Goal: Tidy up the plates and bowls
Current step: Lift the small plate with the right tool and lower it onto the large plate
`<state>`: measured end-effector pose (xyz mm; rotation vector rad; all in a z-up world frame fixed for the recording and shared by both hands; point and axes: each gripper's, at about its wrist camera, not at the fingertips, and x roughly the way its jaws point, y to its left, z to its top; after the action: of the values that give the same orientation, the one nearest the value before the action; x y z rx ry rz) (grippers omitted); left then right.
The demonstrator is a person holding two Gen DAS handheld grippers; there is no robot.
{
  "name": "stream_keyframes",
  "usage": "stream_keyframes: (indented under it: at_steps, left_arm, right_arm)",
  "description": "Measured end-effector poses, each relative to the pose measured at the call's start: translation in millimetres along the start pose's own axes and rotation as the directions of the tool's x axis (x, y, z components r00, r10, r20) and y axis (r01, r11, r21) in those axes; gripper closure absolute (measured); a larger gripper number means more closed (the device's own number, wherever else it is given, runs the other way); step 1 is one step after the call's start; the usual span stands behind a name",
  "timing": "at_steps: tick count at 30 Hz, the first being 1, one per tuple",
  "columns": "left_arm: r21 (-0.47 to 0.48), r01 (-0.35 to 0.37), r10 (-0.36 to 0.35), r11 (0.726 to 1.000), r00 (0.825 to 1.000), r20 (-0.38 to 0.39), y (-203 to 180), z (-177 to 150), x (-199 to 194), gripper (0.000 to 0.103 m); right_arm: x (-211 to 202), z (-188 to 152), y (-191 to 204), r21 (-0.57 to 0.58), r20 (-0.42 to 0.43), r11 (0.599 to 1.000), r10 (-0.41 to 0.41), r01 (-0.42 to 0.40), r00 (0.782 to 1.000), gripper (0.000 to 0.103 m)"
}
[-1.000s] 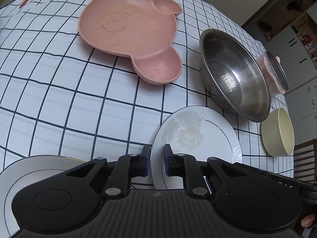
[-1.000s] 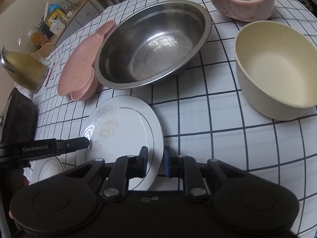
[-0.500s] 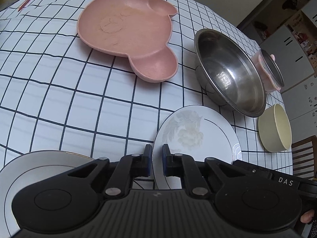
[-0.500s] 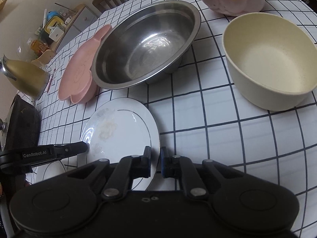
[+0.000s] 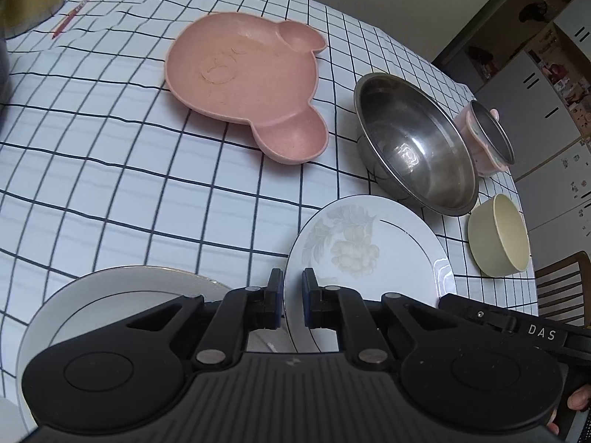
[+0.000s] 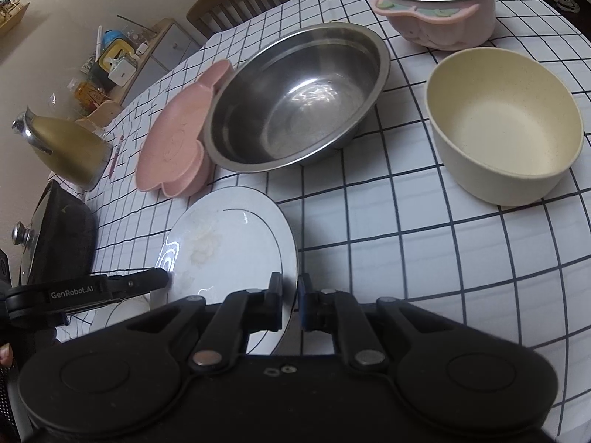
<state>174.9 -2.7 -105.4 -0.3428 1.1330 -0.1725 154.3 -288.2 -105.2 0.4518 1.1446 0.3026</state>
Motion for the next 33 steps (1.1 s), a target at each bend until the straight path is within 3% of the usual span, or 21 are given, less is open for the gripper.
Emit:
stream_keyframes:
  at_steps: [15,33]
  left_arm:
    - [-0.051,-0.011,0.013,0.999,0.999,0.03,53,-38,-50,0.093]
    - [-0.165,-0.014,0.015,0.986,1.0,0.008,116,-84,-66,0.093]
  right_arm:
    - [2,-29,49,-0.058,-0.022,0.997,0.052,-0.054,0.998,0.095]
    - [25,-65,95,-0.129,-0.095,0.989,0.065,-0.077,0.993,0.096]
